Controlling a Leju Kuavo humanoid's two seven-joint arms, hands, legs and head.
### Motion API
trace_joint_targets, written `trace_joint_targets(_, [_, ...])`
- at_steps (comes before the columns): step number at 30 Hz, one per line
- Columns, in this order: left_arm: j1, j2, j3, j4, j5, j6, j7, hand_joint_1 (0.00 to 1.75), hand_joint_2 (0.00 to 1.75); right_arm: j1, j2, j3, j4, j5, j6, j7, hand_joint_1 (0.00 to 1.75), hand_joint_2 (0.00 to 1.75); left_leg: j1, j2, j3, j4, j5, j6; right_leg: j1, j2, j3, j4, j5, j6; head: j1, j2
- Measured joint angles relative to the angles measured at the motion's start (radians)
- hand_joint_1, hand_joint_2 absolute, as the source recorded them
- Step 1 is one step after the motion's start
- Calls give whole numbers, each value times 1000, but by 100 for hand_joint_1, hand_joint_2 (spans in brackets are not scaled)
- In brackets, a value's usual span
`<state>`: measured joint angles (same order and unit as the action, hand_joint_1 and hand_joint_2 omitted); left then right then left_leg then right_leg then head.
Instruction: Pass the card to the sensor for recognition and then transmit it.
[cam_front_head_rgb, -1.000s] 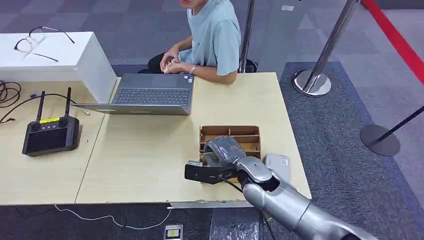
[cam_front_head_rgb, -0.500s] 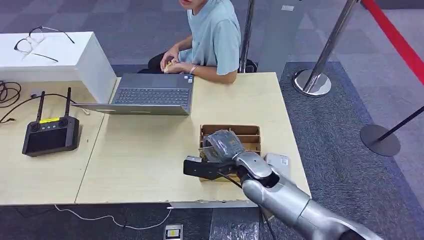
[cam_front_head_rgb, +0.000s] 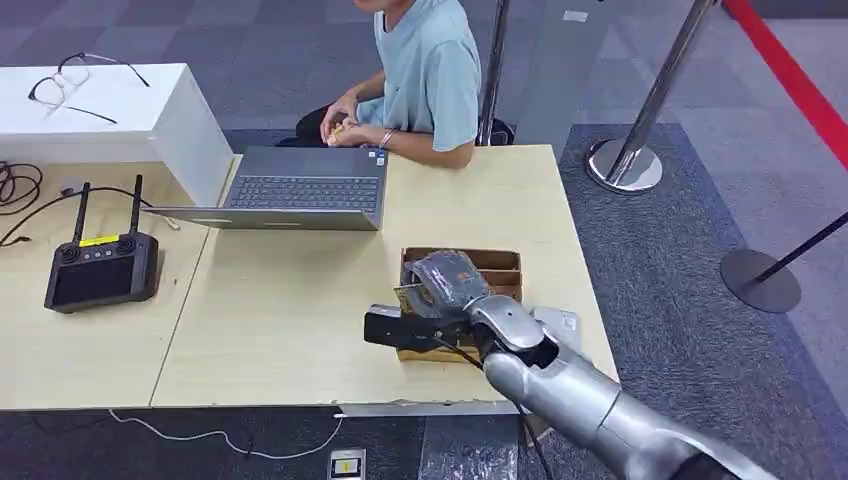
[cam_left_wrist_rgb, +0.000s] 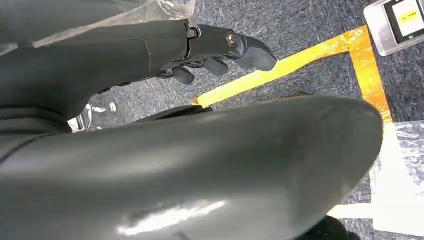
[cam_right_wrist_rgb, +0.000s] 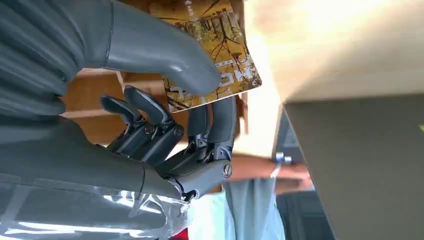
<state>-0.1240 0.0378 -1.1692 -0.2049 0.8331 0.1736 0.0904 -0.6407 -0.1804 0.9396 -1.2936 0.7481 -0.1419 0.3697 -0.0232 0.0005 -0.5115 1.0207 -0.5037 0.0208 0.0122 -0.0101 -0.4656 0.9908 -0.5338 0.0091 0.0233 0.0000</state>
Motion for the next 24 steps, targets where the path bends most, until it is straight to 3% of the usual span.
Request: trace_joint_targets(24, [0, 1, -16, 0, 2, -3, -16, 0, 0, -192, 2, -2, -133, 19, 47, 51, 175, 175, 0, 0, 0, 0, 0, 0, 0, 0, 0, 0, 0, 0, 0, 0])
